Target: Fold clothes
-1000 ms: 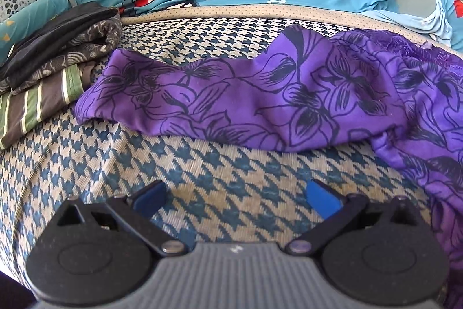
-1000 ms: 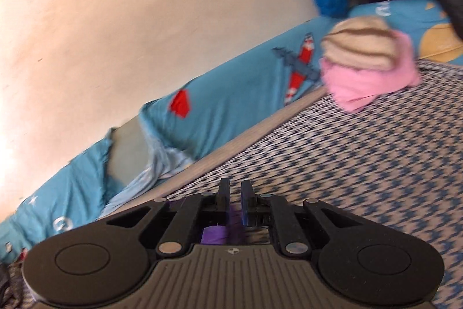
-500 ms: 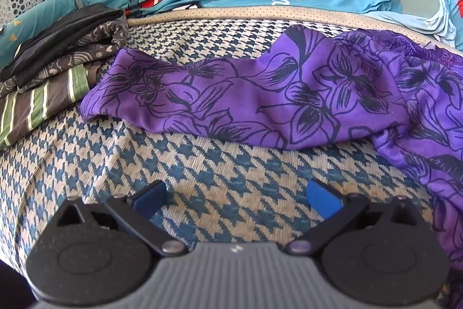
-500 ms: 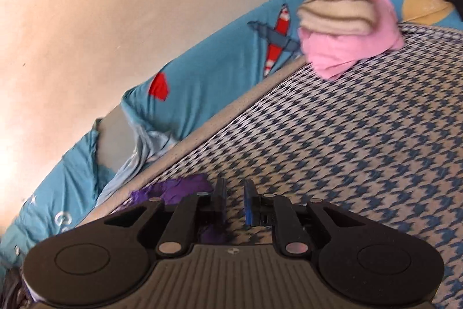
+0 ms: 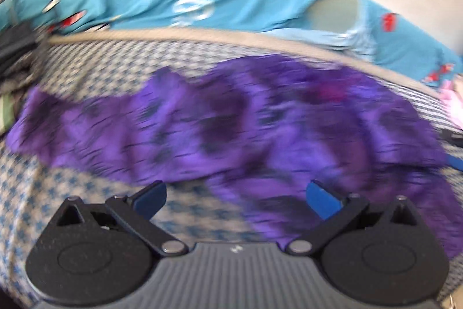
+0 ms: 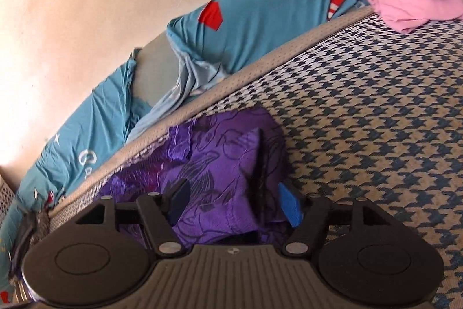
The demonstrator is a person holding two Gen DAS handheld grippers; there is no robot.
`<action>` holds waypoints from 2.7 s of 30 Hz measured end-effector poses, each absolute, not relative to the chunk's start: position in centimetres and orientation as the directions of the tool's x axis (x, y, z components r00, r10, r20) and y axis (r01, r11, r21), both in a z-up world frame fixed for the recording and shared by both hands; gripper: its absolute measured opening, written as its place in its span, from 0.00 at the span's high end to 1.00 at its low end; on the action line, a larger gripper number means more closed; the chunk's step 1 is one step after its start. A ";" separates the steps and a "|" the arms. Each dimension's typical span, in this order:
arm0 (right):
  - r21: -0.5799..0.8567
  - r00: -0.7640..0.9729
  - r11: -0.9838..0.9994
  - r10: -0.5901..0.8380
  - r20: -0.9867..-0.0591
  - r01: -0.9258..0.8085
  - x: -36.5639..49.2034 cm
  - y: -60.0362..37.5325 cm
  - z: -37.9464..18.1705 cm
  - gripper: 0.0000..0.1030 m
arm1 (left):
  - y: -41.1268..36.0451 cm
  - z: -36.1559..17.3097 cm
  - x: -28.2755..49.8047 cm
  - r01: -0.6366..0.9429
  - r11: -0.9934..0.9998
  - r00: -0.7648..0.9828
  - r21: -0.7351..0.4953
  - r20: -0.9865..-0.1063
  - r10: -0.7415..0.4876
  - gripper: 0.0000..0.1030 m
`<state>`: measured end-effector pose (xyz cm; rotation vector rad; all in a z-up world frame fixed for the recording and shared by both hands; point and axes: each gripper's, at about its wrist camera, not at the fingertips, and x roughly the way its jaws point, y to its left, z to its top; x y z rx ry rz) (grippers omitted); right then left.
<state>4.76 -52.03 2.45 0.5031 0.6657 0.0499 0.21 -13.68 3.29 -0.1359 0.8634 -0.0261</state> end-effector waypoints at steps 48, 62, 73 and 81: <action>0.238 0.795 0.785 -0.459 -0.397 0.572 -2.7 -61.6 7.9 0.56 | -22.3 -2.0 -1.2 0.067 0.997 0.585 -0.030 -0.808 -0.063 0.00; 0.271 0.683 0.688 -0.439 -0.583 0.673 -5.2 -68.6 3.1 0.38 | -21.8 -2.2 -1.1 0.053 0.997 0.574 -0.060 -0.815 -0.079 0.00; 0.141 0.628 0.757 -0.405 -0.664 0.638 -2.9 -67.3 0.2 0.33 | -21.8 -2.2 -1.3 0.049 0.997 0.583 -0.066 -0.808 -0.082 0.00; 0.057 0.621 0.791 -0.432 -0.655 0.610 -2.0 -66.1 0.3 0.82 | -21.9 -2.2 -1.4 0.045 0.997 0.589 -0.064 -0.804 -0.079 0.00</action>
